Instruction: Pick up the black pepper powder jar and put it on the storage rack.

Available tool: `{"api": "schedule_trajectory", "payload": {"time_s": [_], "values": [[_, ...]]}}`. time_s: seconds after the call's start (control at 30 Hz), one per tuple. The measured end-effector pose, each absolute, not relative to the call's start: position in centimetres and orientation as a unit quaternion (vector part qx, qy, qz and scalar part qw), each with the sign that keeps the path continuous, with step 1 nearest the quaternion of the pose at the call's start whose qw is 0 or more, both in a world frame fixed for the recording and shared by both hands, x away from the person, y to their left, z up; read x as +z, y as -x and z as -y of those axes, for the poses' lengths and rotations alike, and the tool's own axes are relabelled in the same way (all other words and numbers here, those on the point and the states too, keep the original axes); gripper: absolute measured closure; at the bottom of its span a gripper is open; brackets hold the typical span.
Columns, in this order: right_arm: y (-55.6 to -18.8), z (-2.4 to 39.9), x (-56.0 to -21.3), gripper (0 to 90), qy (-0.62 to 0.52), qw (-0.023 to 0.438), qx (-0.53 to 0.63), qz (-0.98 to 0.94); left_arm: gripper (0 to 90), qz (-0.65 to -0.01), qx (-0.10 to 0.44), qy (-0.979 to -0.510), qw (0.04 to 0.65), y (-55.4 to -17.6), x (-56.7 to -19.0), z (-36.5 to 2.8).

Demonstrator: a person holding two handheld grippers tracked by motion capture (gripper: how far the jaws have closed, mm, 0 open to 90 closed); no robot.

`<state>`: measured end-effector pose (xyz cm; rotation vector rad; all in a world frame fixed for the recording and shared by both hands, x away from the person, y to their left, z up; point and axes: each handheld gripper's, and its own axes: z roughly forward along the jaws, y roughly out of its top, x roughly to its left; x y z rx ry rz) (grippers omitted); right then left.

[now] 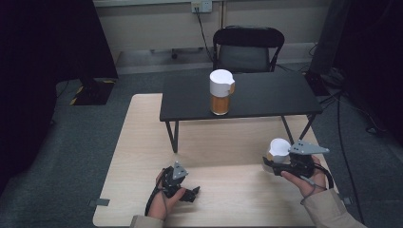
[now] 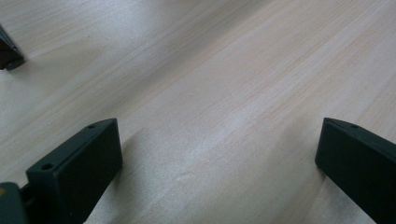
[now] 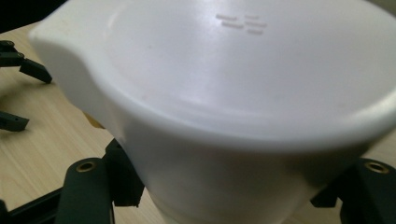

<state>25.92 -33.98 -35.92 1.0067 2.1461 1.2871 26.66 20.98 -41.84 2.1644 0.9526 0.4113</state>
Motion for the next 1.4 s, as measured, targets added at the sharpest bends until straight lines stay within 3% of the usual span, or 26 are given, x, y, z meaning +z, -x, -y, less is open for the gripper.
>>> {"api": "schedule_trajectory", "payload": {"time_s": [0.77,1.4], "values": [[-28.5,31.5,-30.6,30.4,-0.329,0.197,0.473,-0.793,0.0,-0.370,0.160,-0.841,0.362,-26.7,-41.8,-21.0],[-29.8,30.2,-24.8,30.4,-0.311,0.206,0.470,-0.800,0.0,-0.370,0.160,-0.840,0.362,-26.7,-41.8,-21.0]]}}
